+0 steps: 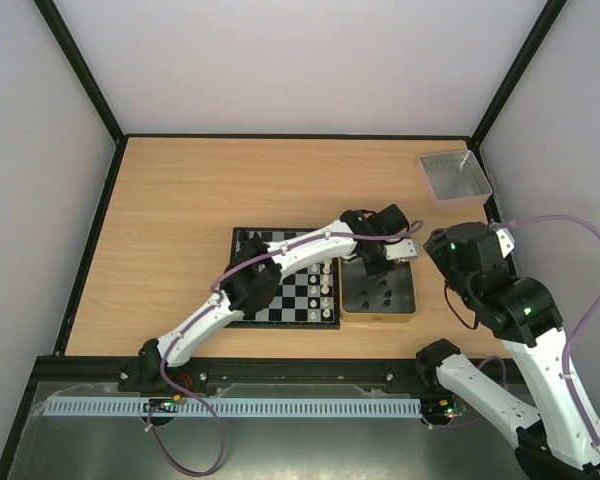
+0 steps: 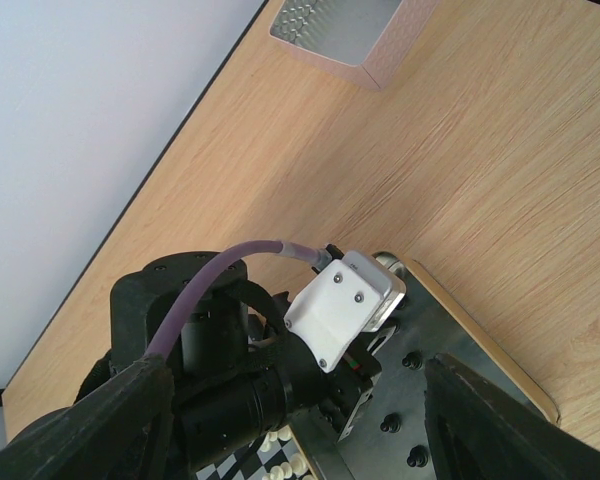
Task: Set up the chess pieces on the board
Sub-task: Pick up the chess piece from the storage box, then place the chess piece on the chessboard.
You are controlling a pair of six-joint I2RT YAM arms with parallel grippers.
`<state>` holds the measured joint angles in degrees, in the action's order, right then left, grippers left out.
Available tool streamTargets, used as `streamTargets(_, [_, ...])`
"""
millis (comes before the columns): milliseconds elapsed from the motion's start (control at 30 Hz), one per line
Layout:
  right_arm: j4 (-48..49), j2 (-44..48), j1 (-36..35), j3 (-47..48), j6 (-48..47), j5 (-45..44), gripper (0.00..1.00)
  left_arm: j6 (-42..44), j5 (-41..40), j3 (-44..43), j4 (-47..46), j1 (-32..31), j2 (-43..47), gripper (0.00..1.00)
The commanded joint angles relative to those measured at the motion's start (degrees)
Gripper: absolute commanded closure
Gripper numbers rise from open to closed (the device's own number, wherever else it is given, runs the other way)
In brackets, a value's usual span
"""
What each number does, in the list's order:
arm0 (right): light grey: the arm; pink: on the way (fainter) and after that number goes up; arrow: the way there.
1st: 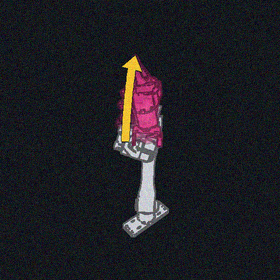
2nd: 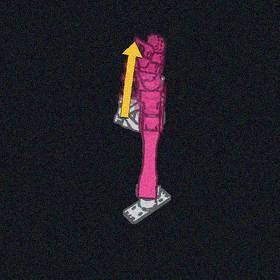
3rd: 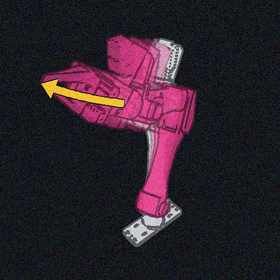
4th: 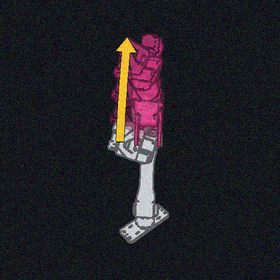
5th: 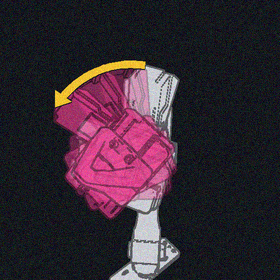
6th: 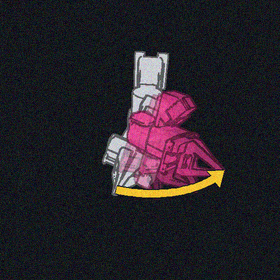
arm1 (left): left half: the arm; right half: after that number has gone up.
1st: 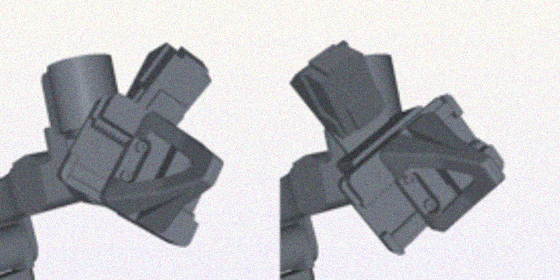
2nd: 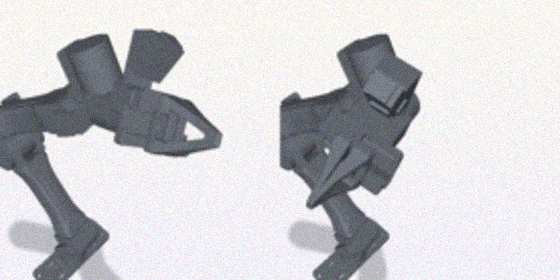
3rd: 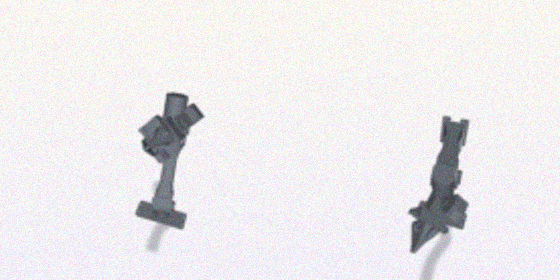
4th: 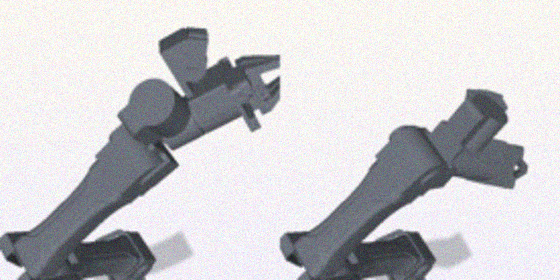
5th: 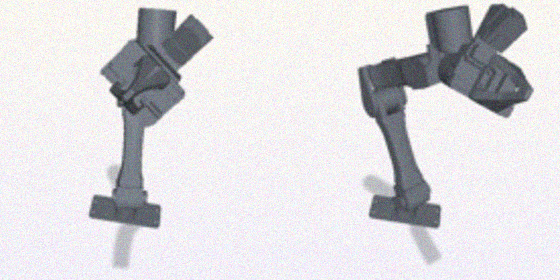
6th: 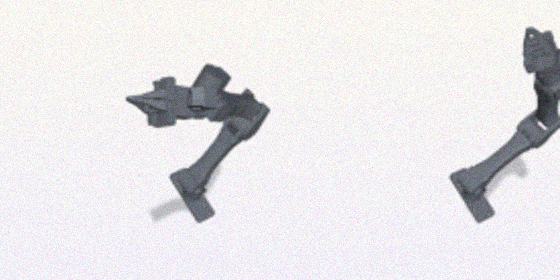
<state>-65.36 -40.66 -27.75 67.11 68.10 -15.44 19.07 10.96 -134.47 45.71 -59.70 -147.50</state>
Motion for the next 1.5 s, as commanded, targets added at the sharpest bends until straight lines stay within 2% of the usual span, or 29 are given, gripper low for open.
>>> streamTargets(0, [0.14, -0.29, 0.17, -0.02, -0.6, -1.0, 0.33, 0.19, 0.9, -1.28, 1.57, 0.07, 0.64, 0.98])
streamTargets(333, [0.21, -0.02, 0.15, -0.05, -0.42, -1.27, 0.33, 0.33, 0.43, -0.43, 1.88, 0.11, 2.96, 0.98])
streamTargets(900, [2.32, -2.07, 0.16, 0.82, -1.32, -0.49, 0.33, 0.68, 0.52, 10.88, 2.97, 2.23, 20.38, 0.98])
streamTargets(1067, [3.37, -4.59, 0.15, 1.57, -3.44, 1.47, 0.35, 1.34, -1.22, 20.47, 2.55, 4.97, 28.59, 0.98])
streamTargets(1333, [7.91, -7.27, 0.15, 0.71, -3.91, 5.2, 0.36, 2.23, -3.63, 43.65, -3.55, 13.47, 43.3, 0.98])
streamTargets(1467, [9.33, -8.39, 0.18, 0.06, -3.77, 6.89, 0.36, 2.55, -3.79, 52.0, -5.68, 16.48, 47.66, 0.98])
